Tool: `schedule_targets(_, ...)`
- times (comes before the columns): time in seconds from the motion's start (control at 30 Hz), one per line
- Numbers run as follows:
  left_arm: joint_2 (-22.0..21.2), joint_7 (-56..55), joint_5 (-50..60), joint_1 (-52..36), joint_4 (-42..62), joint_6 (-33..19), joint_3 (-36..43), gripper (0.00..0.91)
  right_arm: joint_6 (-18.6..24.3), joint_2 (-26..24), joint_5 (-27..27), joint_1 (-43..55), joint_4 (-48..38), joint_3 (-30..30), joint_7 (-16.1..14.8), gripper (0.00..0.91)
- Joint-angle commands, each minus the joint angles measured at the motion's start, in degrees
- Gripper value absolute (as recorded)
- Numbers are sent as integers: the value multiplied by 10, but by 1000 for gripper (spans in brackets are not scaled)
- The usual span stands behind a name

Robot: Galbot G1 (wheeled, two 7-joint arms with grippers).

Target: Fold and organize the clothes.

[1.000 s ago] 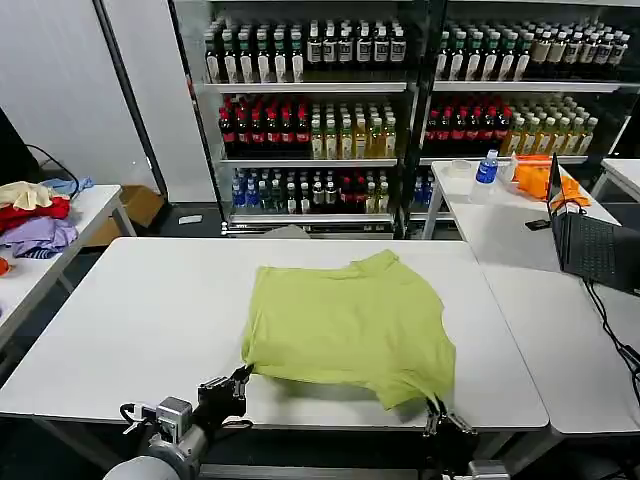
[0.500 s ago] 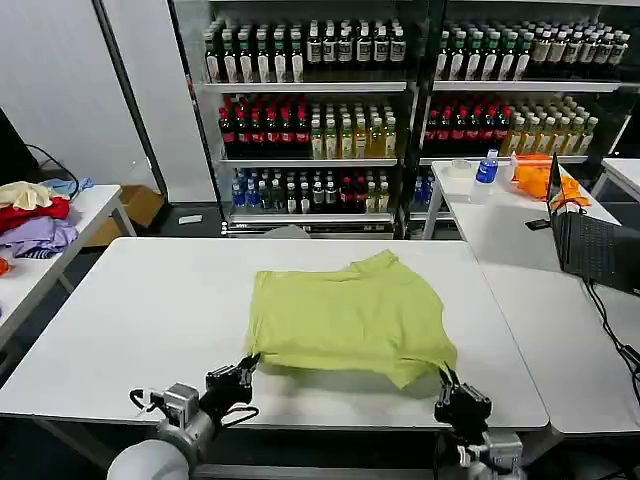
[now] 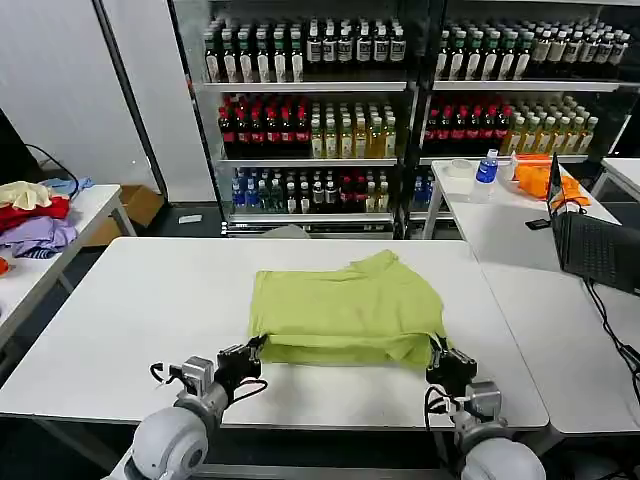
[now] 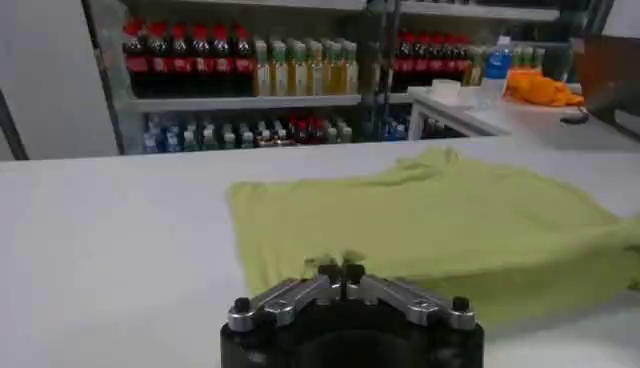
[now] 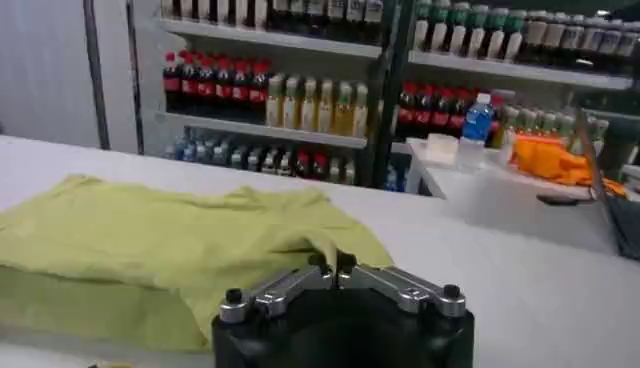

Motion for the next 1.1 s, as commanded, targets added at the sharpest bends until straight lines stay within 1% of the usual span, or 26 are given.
schedule_targets(0.03,-1,0,-1,-38,38,-1,14,10,5,-8,-15,55,-58,-18,-6,0)
schedule_targets(0.23,-6,-2,1,-39,46,-3,17,20,13,-17,-29,79,-80,-33,-15,0)
schedule_targets(0.27,-7,-3,1,-39,47,-3,17,10,15,-19,-31,85,-85,-36,-16,0)
schedule_targets(0.47,-10,-4,2,-39,50,-3,16,20,16,-27,-38,125,-118,-56,-20,0)
schedule_targets(0.6,-14,-5,6,-41,57,-4,17,10,12,-24,-41,131,-129,-65,-20,0)
schedule_targets(0.63,-15,-5,7,-42,59,-4,17,91,9,-23,-44,131,-130,-66,-18,0)
schedule_targets(0.67,-17,-5,7,-43,61,-4,18,564,0,-20,-46,130,-132,-67,-17,222)
schedule_targets(0.7,-18,-5,8,-44,62,-4,18,907,-7,-18,-52,129,-134,-67,-17,907)
schedule_targets(0.8,-25,-8,10,-48,67,0,19,907,-7,-10,-62,125,-136,-66,-13,907)
schedule_targets(0.93,-29,-9,16,-48,66,3,17,907,-4,-7,-61,111,-123,-62,-14,907)
schedule_targets(1.1,-29,-14,21,-34,49,1,9,907,1,-2,-55,76,-85,-37,-12,907)
